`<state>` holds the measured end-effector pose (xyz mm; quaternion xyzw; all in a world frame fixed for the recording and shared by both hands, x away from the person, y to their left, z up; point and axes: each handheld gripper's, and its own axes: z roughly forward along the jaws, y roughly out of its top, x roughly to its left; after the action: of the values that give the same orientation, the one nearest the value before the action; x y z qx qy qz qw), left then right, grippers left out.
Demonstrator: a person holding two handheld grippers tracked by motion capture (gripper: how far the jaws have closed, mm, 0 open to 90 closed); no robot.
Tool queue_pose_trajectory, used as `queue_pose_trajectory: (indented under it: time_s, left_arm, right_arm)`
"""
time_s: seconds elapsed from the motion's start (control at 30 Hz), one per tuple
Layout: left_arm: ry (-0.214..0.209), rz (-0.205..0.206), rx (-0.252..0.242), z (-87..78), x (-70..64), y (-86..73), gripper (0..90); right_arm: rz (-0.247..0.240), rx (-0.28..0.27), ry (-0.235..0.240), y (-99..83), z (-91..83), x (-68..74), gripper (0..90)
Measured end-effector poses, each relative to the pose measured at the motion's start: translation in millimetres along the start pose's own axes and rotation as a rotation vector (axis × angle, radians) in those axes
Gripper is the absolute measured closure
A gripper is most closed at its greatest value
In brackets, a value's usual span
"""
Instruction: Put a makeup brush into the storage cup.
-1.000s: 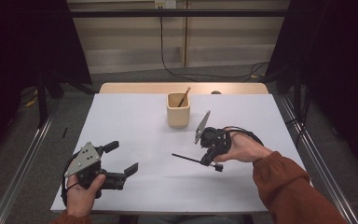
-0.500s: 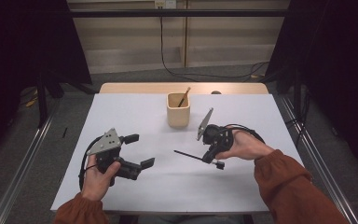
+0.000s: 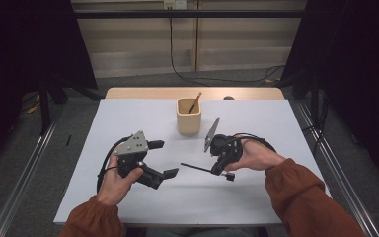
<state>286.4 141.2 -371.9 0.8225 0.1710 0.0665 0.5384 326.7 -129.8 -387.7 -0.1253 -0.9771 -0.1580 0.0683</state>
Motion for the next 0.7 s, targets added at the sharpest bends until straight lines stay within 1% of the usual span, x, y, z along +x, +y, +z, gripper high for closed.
queue_pose_trajectory:
  time_s: [0.03,0.1,0.2,0.23,0.27,0.3,0.33,0.4,0.47,0.53,0.57,0.6,0.67,0.7]
  left_arm:
    - [-0.006,0.007,0.006,1.5,0.6,1.0,2.8]
    - [-0.016,0.011,0.01,4.4,1.1,3.2,2.8]
    - [-0.006,0.026,0.017,8.8,2.2,6.2,2.8]
    - [-0.01,0.023,0.02,10.4,2.2,7.1,2.9]
    - [-0.016,0.036,0.029,11.4,2.8,8.3,3.1]
    - [-0.028,0.043,0.026,13.2,2.5,9.1,3.3]
    - [-0.038,0.043,0.032,14.8,2.6,10.0,3.5]
    - [-0.039,0.054,0.047,16.9,2.8,11.9,3.5]
    - [-0.057,0.054,0.066,18.9,3.9,13.1,4.2]
    - [-0.059,0.06,0.082,20.4,5.5,13.9,4.3]
    - [-0.062,0.063,0.096,21.5,6.8,14.6,4.3]
    - [-0.065,0.068,0.107,22.1,7.7,15.1,4.8]
    - [-0.057,0.069,0.144,24.7,9.0,16.3,5.0]
    - [-0.063,0.077,0.16,25.5,10.0,17.1,5.0]
  right_arm:
    - [-0.01,-0.004,0.002,0.3,0.1,-0.5,86.1]
    - [-0.014,0.0,0.002,0.9,-0.3,-0.6,86.1]
    - [-0.016,0.003,0.007,1.9,-0.5,0.0,86.1]
    - [-0.024,0.004,0.01,2.2,-0.4,0.0,86.1]
    - [-0.027,0.002,0.011,2.5,-0.8,-0.4,86.1]
    - [-0.025,0.007,0.014,2.8,-1.0,-0.3,86.1]
    - [-0.023,0.012,0.013,3.1,-0.6,0.1,86.1]
    - [-0.031,0.016,0.01,3.8,0.3,-0.8,86.1]
    - [-0.024,0.02,0.011,4.9,0.1,0.5,86.1]
    - [-0.041,0.021,0.014,6.1,0.9,0.1,86.1]
    - [-0.037,0.027,0.017,6.9,0.9,0.6,86.1]
    - [-0.042,0.029,0.013,7.9,1.1,0.3,86.1]
    - [-0.044,0.029,0.013,9.3,0.7,0.4,86.1]
    - [-0.052,0.03,0.013,10.1,0.3,0.0,86.0]
